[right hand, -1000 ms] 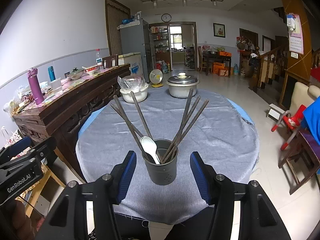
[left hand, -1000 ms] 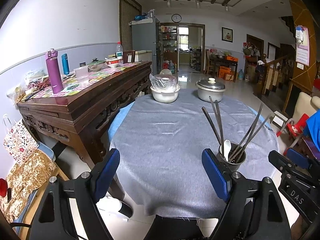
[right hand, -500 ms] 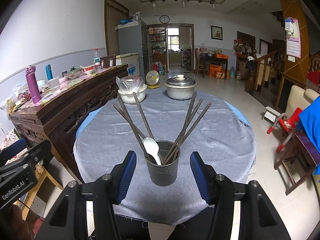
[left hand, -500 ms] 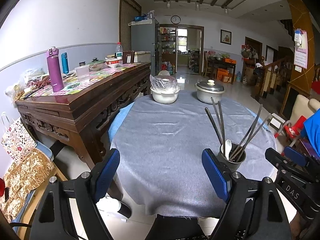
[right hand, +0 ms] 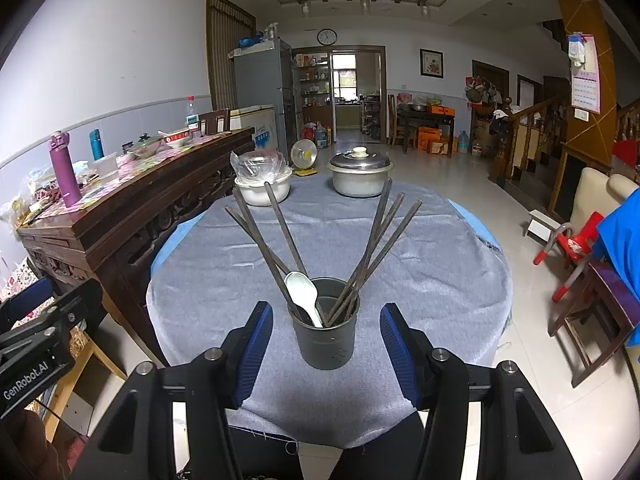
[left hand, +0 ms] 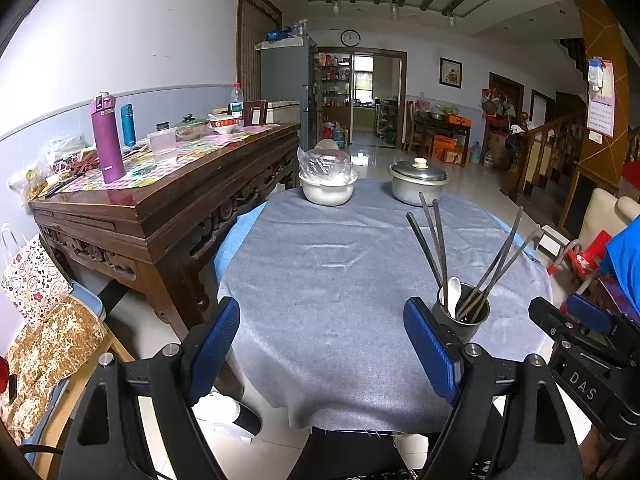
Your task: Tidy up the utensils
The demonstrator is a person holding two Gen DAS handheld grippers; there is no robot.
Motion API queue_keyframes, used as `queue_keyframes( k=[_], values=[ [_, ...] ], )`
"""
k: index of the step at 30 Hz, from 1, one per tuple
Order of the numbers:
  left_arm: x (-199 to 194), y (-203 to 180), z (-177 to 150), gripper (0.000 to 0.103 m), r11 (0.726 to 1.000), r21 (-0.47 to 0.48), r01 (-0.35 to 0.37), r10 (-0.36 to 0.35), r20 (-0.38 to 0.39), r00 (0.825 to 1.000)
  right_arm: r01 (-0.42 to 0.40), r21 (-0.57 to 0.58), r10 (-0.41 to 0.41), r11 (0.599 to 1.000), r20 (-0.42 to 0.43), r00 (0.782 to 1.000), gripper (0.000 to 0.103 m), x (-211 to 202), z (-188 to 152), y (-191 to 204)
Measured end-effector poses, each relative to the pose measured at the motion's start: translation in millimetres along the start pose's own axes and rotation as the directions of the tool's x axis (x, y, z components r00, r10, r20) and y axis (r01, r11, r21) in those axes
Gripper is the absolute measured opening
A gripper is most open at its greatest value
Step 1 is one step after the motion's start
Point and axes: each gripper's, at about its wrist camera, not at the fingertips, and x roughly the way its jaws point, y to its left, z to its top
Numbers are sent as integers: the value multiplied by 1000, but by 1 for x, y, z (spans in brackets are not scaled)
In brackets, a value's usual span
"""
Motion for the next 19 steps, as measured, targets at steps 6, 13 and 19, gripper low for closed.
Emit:
queue_keyframes(
  k=[6, 13, 19],
  values=[
    [1, -10, -1, 84, 1000, 18, -1, 2, -5, 1000, 9, 28, -9, 1000, 6, 1000, 60, -3, -7, -11],
    [4, -24, -2, 84, 999, 40, 12, -11, -12, 1000, 12, 53, -12, 999, -3, 1000, 60, -1, -13, -26],
    [23, -14, 9, 84, 1000, -20, 25, -25, -5, 1000, 34, 83, -33, 996, -10, 999, 60, 11, -14, -51]
  ],
)
